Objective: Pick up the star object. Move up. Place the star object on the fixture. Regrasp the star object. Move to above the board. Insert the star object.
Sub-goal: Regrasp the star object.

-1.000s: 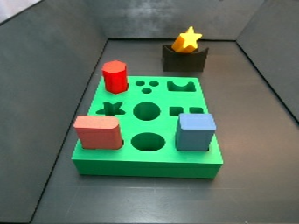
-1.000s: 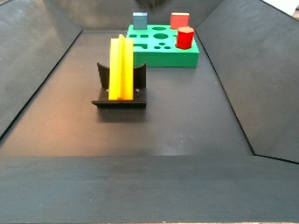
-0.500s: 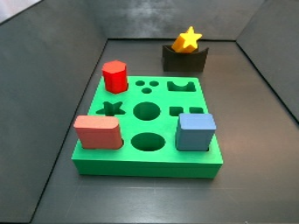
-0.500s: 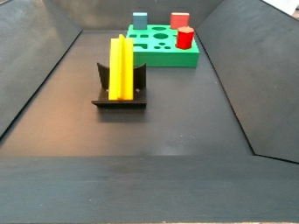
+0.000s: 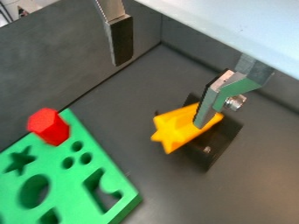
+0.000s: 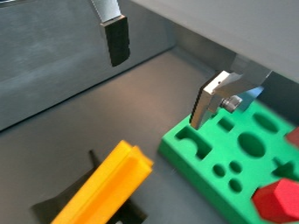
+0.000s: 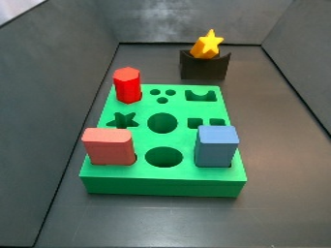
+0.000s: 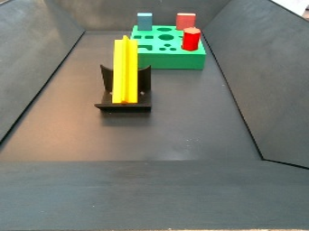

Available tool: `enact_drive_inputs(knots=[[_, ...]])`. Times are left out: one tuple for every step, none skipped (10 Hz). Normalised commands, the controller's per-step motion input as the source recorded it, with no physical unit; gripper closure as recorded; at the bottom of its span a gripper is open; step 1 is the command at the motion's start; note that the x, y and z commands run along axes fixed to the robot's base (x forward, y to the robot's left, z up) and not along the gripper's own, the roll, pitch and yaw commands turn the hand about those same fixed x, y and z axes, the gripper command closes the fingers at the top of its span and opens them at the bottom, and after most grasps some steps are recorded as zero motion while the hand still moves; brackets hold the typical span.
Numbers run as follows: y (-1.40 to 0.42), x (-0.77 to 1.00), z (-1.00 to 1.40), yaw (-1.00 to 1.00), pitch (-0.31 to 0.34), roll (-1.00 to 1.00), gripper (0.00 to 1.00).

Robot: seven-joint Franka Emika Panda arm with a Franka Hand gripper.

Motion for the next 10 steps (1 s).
enact_drive_inputs(knots=[[-0.02,0.00,0.01,0.02,0.040,1.00,0.00],[-0.01,0.01,0.01,0.02,0.041,1.00,0.00],[-0.02,0.01,0.01,0.02,0.049,1.00,0.00],[-0.02,0.01,0.01,0.02,0.053,1.00,0.00],[-0.02,0.03,0.01,0.03,0.063,1.00,0.00],[-0.02,0.04,0.00,0.03,0.073,1.00,0.00],[-0.03,0.06,0.00,0.04,0.090,1.00,0.00],[-0.03,0.07,0.00,0.04,0.100,1.00,0.00],[-0.03,0.08,0.00,0.05,0.124,1.00,0.00],[-0.04,0.09,0.00,0.07,0.142,1.00,0.00]])
